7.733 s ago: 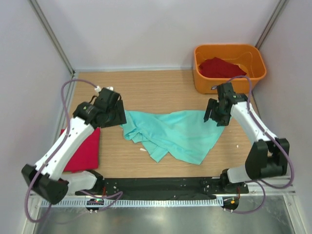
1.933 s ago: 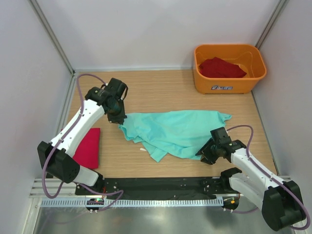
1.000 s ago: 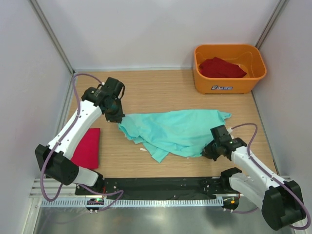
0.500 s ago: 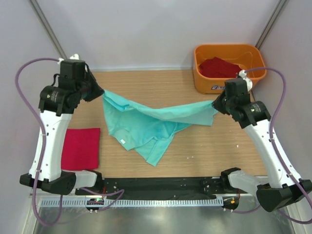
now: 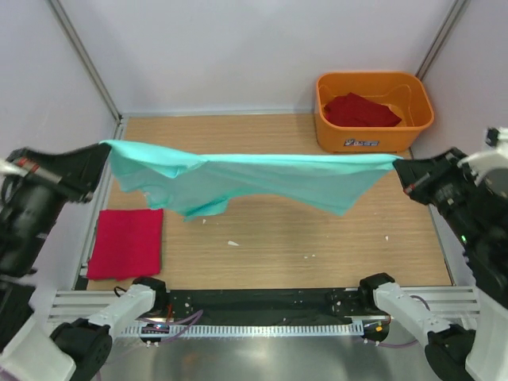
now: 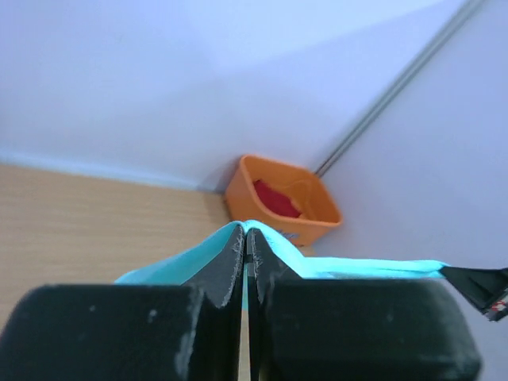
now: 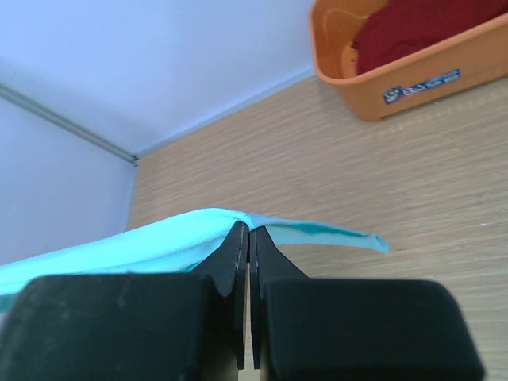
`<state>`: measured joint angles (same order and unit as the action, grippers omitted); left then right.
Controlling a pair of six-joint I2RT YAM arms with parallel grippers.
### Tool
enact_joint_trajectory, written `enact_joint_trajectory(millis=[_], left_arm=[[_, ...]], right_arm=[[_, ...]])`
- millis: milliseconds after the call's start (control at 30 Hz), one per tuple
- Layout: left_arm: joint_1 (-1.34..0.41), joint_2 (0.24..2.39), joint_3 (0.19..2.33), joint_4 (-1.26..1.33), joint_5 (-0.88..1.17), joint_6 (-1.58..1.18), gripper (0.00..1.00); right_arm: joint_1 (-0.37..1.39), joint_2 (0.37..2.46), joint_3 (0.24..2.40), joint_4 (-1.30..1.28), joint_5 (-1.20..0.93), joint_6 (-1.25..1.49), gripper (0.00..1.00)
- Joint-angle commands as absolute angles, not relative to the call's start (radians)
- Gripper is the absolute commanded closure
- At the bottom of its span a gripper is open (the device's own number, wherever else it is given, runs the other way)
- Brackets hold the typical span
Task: Fold and stack the t-shirts
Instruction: Flatten the tshirt out
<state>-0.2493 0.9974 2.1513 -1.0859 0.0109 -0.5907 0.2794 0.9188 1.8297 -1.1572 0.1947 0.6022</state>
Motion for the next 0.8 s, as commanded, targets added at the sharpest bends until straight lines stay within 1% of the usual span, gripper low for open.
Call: enact_joint_trajectory(millis=[0,67,167,233,267,433,567,600,667,700,767], left_arm=[[-0.244,0.947,2.241,-1.023,0.121,-0.557,1.0],[-0.244,0.93,2.281,-1.052,0.161,-0.564,1.0],[-0.244,0.898,2.229,-1.011,0.207,-0.587,1.0],[-0.244,0.887,2.174,-0.959,0.216,-0.594,1.0],[-0.244,0.887,2.11,-0.942,0.207,-0.597,1.0],[-0.244,0.977,1.959,-0.83,0.173,-0.588,1.0],[-0.244,1.164,1.921,-0.773,0.167,-0.529,1.0],[-0.244,1.254,1.89,-0.72,0.192,-0.526,1.0],[-0.244,1.356,1.916,-0.701,0.228,-0.523,1.0],[-0.244,1.411,1.931,-0.672,0.242,-0.512,1.0],[-0.244,1.534,1.939,-0.625,0.207,-0.502,1.0]], right_arm=[[0.279,0.825,1.856,-1.195,0.072,0.577,0.98],[0.278,0.775,1.868,-1.198,0.043,0.571,0.99],[0.278,0.743,1.879,-1.19,0.017,0.583,0.98],[0.278,0.721,1.838,-1.152,0.029,0.594,0.98],[0.279,0.722,1.816,-1.143,0.043,0.607,0.99],[0.293,0.824,1.634,-1.053,0.125,0.649,0.98],[0.291,0.937,1.487,-0.956,0.216,0.643,0.99],[0.29,0.965,1.452,-0.942,0.235,0.641,0.99],[0.275,1.05,1.433,-0.913,0.264,0.604,0.99],[0.231,1.077,1.437,-0.913,0.273,0.591,0.99],[0.172,1.152,1.43,-0.876,0.253,0.569,0.99]])
